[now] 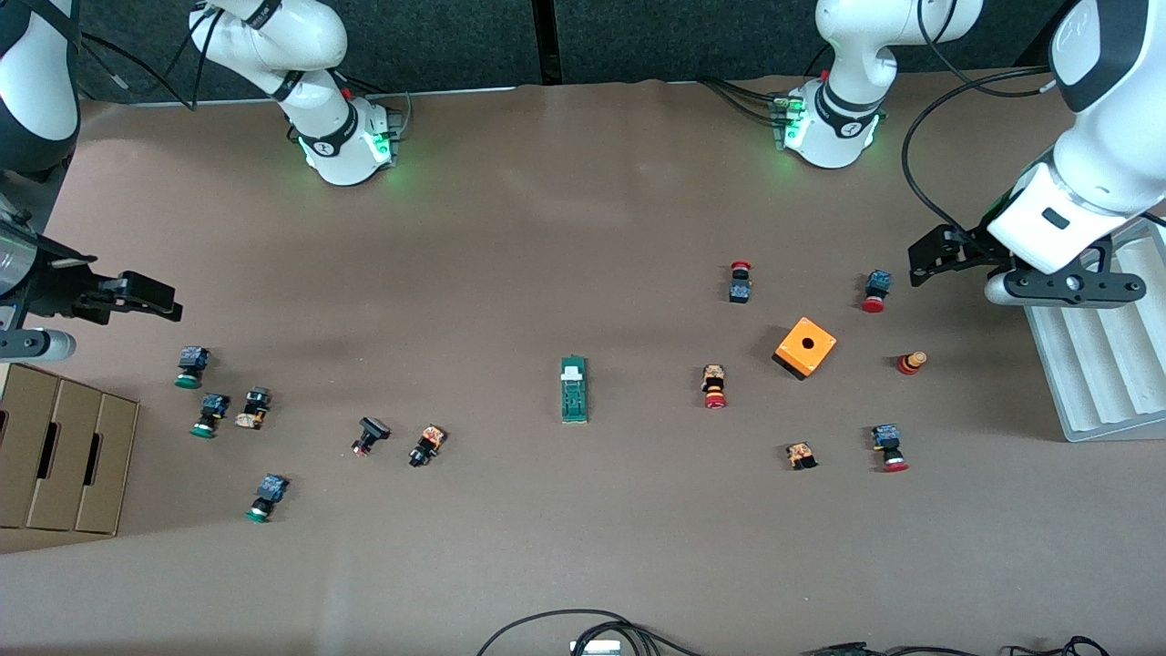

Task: Close load switch with both arms
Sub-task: 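Move the left gripper from rest toward the green load switch, then lower the left gripper over the green switch and grasp its base, then lift the switch with the left gripper while the right gripper approaches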

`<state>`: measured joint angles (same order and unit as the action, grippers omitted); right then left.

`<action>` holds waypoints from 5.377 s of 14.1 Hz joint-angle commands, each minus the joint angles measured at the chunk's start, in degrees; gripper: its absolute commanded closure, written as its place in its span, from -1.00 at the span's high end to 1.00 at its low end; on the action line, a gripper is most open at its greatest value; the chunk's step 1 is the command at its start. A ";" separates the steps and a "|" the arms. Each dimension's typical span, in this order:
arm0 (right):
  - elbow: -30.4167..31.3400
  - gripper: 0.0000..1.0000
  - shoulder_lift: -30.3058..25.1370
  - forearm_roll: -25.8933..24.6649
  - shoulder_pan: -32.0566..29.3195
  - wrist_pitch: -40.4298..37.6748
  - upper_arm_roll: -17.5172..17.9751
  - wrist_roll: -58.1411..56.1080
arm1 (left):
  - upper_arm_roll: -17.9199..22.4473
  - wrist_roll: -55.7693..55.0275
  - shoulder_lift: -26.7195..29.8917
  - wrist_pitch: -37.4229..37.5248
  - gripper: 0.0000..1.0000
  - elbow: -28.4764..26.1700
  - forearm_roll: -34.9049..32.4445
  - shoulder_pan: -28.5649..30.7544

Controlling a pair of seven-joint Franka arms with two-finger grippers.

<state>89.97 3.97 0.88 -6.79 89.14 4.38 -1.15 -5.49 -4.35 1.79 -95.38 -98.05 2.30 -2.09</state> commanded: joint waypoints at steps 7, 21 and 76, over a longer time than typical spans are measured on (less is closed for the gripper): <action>-1.38 1.00 2.97 -0.35 -0.33 0.25 -0.25 -0.43 | -2.59 -4.96 -4.25 1.16 1.00 6.99 0.86 -0.64; -1.38 1.00 6.75 -0.35 0.02 0.77 -0.16 -0.43 | -16.04 -30.18 -10.75 -1.74 1.00 10.86 -1.86 -4.14; -3.58 0.99 14.39 0.44 8.98 10.17 0.10 -19.49 | -14.81 -140.06 -57.78 -16.42 0.71 6.12 -107.77 -45.28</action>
<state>87.27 17.24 0.97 2.43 98.12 4.48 -17.52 -20.81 -143.24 -54.51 -113.53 -93.94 -104.27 -45.68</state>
